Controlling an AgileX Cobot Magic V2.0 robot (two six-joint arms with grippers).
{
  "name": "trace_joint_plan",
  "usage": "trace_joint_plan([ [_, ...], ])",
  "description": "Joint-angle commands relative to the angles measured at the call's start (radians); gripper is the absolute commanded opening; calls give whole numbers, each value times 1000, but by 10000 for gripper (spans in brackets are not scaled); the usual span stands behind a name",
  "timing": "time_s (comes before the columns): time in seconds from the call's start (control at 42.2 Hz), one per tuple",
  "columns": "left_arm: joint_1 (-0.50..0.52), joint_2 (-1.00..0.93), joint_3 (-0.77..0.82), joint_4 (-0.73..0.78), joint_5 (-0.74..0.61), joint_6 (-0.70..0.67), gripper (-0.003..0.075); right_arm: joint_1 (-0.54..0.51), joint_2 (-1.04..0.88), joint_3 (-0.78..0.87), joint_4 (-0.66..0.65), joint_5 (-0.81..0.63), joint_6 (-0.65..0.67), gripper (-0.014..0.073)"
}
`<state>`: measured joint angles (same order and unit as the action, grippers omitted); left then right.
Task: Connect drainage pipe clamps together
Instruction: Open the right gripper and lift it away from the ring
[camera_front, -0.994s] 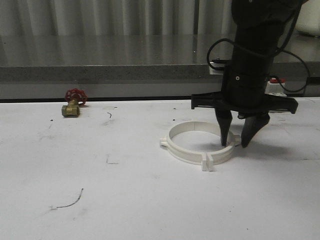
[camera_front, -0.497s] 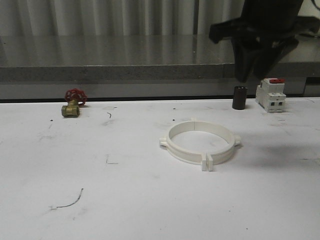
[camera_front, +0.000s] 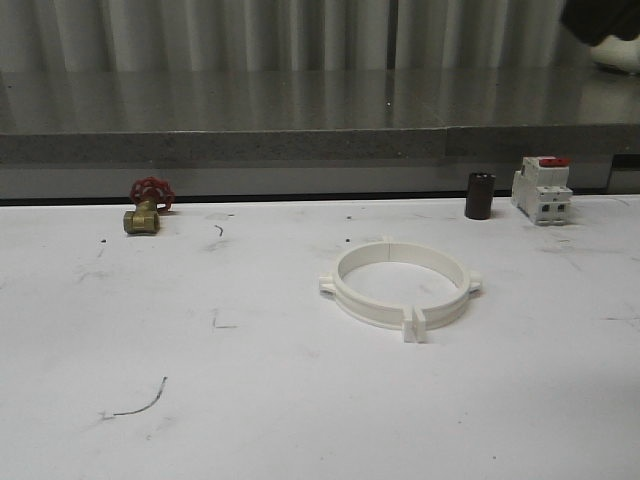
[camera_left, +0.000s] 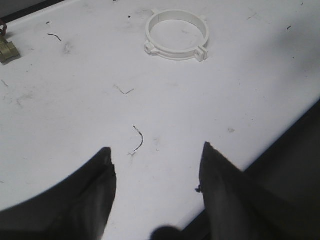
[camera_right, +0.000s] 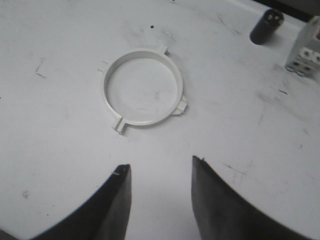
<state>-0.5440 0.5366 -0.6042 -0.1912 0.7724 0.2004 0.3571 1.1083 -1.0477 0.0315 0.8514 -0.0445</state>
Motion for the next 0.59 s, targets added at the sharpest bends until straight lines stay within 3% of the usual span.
trace_joint_plan([
  [0.0,0,1,-26,-21,-63,-4,374,-2,-137,66,-67,-75,79,325],
  [0.426,0,1,-26,-21,-63,-4,374,-2,-647,417,-84,-114,86,314],
  [0.521,0,1,-26,-21,-63,-4,374,-2,-732,462,-83,-138,86,231],
  [0.568,0,1,-26,-21,-63,-4,374,-2,-771,485,-78,-150,86,146],
])
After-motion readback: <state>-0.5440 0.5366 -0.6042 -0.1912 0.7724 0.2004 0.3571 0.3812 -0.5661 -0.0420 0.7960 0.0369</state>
